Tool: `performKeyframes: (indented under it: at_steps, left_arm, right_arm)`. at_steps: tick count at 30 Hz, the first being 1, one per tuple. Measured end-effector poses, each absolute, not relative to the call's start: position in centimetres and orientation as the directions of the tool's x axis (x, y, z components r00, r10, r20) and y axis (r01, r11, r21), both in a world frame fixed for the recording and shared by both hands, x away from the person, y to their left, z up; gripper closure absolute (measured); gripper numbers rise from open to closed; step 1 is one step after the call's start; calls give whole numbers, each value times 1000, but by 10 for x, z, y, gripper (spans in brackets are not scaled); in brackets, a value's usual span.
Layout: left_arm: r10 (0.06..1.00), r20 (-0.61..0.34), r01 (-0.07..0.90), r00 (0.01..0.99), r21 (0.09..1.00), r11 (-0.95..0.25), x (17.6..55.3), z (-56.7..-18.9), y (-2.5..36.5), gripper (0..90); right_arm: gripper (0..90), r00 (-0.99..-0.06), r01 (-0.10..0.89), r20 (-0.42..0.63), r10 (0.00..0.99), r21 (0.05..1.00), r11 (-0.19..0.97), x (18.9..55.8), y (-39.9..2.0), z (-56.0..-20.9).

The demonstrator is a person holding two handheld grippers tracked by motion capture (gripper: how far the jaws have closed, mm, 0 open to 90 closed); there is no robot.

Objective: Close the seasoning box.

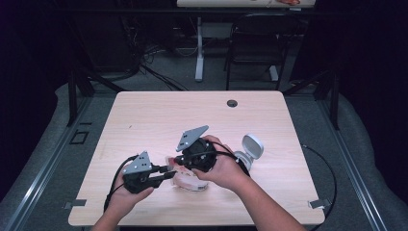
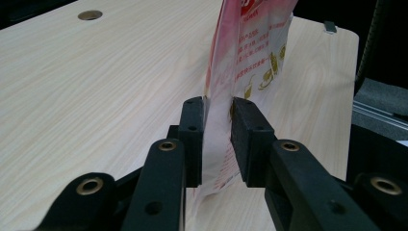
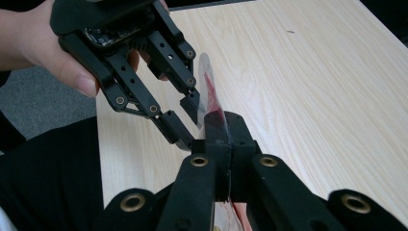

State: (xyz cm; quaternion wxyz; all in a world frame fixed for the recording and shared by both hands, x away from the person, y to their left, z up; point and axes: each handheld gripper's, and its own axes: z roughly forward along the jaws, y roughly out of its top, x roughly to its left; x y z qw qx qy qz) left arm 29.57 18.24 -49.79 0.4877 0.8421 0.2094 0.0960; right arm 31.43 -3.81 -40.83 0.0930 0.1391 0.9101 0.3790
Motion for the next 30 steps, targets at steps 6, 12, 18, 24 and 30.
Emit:
performKeyframes:
  at_steps: [6, 12, 18, 24, 30]
  left_arm:
    - [431, -49, 259, 901, 857, -445, 296, -502, 181, 692]
    - [422, -68, 273, 904, 852, -446, 298, -506, 181, 636]
    - [417, -76, 280, 906, 846, -453, 299, -510, 179, 606]
    - [409, -80, 280, 909, 845, -455, 298, -512, 177, 614]
    - [397, -74, 270, 915, 842, -466, 297, -515, 173, 605]
  right_arm:
    - [900, -945, 178, -65, 321, 721, 669, 312, -40, -408]
    - [900, -946, 178, -61, 317, 722, 669, 312, -43, -407]
    - [900, -948, 176, -57, 313, 725, 666, 312, -45, -407]
    - [900, -949, 179, -46, 312, 736, 652, 313, -49, -404]
    - [900, -948, 173, -52, 315, 746, 643, 310, -50, -399]
